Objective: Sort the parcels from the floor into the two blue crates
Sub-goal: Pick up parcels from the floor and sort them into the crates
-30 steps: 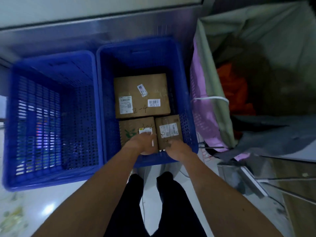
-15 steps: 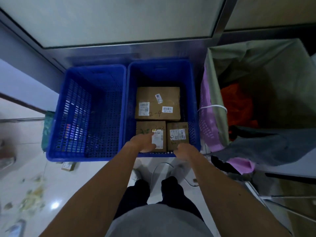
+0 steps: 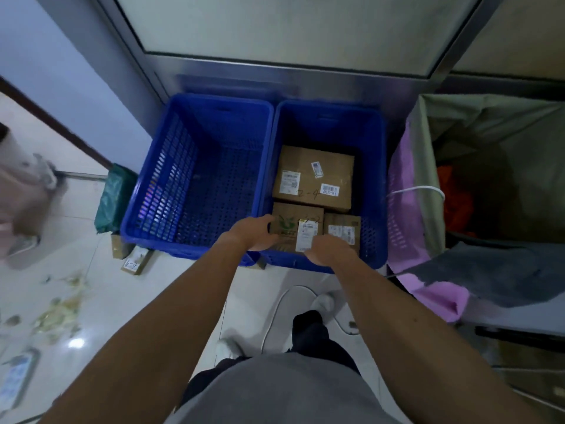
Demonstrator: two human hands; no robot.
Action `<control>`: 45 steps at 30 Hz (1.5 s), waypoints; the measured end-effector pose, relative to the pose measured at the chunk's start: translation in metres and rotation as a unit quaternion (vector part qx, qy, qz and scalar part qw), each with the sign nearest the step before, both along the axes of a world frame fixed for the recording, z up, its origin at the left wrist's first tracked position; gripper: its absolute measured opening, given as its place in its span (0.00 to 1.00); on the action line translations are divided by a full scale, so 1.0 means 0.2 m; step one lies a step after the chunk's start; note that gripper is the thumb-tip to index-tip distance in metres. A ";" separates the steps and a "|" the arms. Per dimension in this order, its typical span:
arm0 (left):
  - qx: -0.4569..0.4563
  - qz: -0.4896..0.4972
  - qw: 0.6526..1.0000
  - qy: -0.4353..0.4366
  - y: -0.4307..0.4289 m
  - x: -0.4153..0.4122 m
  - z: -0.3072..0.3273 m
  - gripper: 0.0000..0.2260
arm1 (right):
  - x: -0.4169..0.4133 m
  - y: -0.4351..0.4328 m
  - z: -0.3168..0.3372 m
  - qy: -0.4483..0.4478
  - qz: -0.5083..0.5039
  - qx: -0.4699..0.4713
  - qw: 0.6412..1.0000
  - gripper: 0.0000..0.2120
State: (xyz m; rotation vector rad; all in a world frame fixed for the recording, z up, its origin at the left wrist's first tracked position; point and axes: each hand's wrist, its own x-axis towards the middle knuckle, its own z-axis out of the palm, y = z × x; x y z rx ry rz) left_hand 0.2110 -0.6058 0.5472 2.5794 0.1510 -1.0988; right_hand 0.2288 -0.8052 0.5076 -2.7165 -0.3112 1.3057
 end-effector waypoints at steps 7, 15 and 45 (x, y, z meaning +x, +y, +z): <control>-0.030 0.087 0.994 -0.066 0.53 -0.31 -0.01 0.27 | -0.17 0.58 0.17 -0.036 0.087 -0.007 0.995 0.19; 0.008 0.134 0.981 -0.140 1.10 -0.65 0.07 0.23 | -0.42 1.17 0.24 -0.079 0.165 -0.001 0.983 0.18; 0.090 0.301 0.949 -0.017 2.41 -0.85 0.04 0.21 | -0.31 2.68 0.03 -0.047 0.349 0.064 0.934 0.13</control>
